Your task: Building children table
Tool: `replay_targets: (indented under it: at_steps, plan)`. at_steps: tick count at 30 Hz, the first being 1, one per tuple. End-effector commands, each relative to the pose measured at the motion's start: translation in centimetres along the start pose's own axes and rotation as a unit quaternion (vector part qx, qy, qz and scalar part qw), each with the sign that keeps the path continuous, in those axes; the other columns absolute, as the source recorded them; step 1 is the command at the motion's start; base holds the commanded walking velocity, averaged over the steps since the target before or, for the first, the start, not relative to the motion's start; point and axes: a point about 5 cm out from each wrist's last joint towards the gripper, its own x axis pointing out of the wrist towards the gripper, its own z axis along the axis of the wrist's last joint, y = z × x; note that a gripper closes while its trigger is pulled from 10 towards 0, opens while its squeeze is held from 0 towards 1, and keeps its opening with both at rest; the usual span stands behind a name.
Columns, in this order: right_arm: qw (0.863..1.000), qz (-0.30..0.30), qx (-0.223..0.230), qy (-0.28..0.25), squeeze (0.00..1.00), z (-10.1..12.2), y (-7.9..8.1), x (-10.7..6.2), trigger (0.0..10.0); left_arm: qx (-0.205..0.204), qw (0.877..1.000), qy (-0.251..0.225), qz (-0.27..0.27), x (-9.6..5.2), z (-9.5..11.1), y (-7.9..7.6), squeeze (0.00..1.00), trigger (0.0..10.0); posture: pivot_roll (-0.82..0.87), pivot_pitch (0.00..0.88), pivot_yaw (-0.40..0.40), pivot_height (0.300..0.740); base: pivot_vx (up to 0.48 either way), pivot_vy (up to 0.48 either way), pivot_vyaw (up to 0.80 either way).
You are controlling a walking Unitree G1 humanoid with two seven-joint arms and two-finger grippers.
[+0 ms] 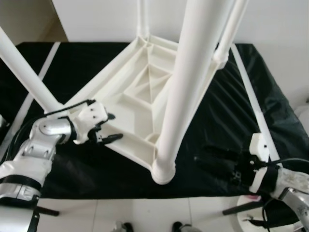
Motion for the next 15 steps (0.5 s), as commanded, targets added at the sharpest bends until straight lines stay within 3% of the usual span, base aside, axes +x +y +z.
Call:
replay_targets:
  at_steps: [1, 7, 8, 9, 15]
  plan:
    - [0.999, 0.041, 0.012, 0.006, 1.0, 0.1, 0.8, -0.2, 10.0, -0.008, 0.999, 0.036, -0.016, -0.1, -1.5, -0.7, 0.0, 10.0, -0.13, 0.158, 0.032, 0.74, 0.0, 0.0, 0.0]
    - [0.996, 0.085, 0.02, 0.019, 1.0, 0.1, 1.2, -0.1, 10.0, -0.003, 0.999, 0.041, -0.014, 0.0, -1.7, -0.5, 0.0, 10.0, -0.13, 0.155, 0.034, 0.74, 0.0, 0.0, 0.0]
    - [0.995, 0.094, 0.009, 0.013, 0.65, 0.4, 1.3, 0.4, 10.0, -0.001, 0.999, 0.042, -0.013, 0.0, -1.7, -0.5, 0.0, 10.0, -0.13, 0.15, 0.032, 0.74, 0.0, 0.0, 0.0]
    - [0.996, 0.091, 0.003, 0.007, 0.0, 0.5, 1.2, 0.8, 10.0, 0.001, 0.999, 0.043, -0.012, 0.0, -1.7, -0.5, 0.0, 10.0, -0.13, 0.148, 0.03, 0.74, 0.0, 0.0, 0.0]
    - [0.997, 0.071, -0.02, -0.02, 0.0, 0.6, 0.7, 3.0, 10.0, 0.005, 0.999, 0.047, -0.006, 0.1, -1.9, -0.4, 0.0, 10.0, -0.12, 0.144, 0.026, 0.74, 0.0, 0.0, 0.0]
